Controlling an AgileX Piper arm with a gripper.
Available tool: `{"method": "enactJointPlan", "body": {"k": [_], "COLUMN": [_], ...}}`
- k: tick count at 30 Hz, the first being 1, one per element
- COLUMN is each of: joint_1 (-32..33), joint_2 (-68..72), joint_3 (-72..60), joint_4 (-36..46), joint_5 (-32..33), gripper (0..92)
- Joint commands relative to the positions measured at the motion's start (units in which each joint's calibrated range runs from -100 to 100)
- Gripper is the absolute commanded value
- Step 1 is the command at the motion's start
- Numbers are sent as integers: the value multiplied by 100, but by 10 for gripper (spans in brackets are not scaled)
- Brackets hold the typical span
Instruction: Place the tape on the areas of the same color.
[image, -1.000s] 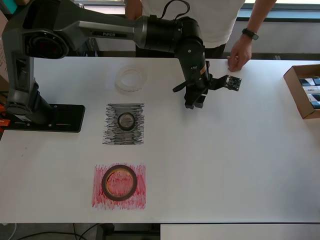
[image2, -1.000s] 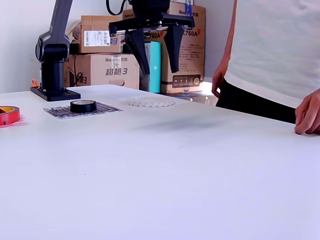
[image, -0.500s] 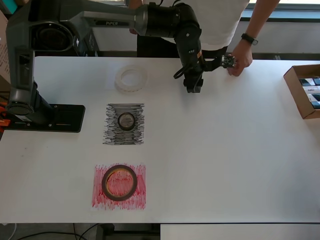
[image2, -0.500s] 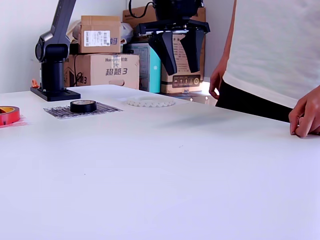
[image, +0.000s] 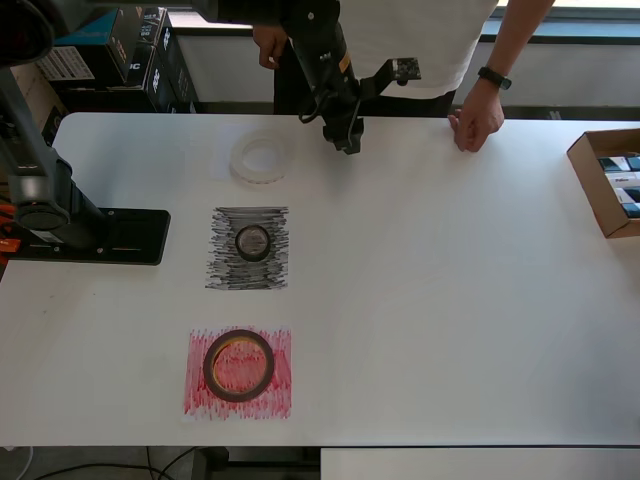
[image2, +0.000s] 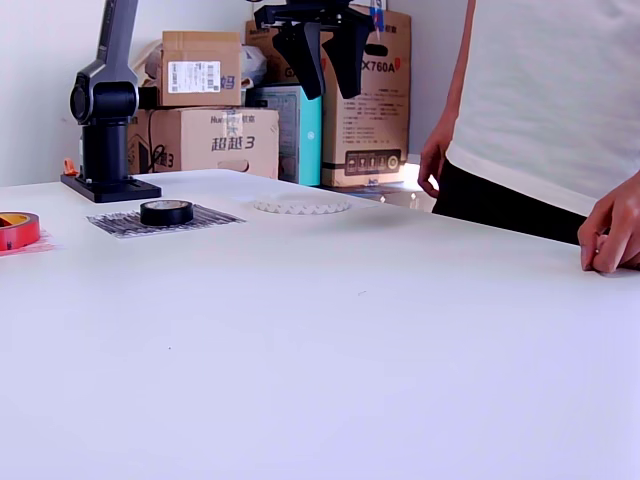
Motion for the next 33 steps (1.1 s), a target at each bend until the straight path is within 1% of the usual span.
{"method": "enactJointPlan", "body": {"k": [1,4,9,13,27,29,33], "joint_1": [103,167,135,80,1,-86,-362], "joint_2": [-1136,-1520,-2259,-3054,-6047,-6431,-7235], "joint_3": [1248,1630,2148,2656,4419,4674,5301], "joint_4": [-56,-64,-73,-455,-1201,-1362,-1770], "joint_5": [-122,-179,-531,-867,-1931,-2120,-2562], "gripper": [584,584,584,584,583,568,494]}}
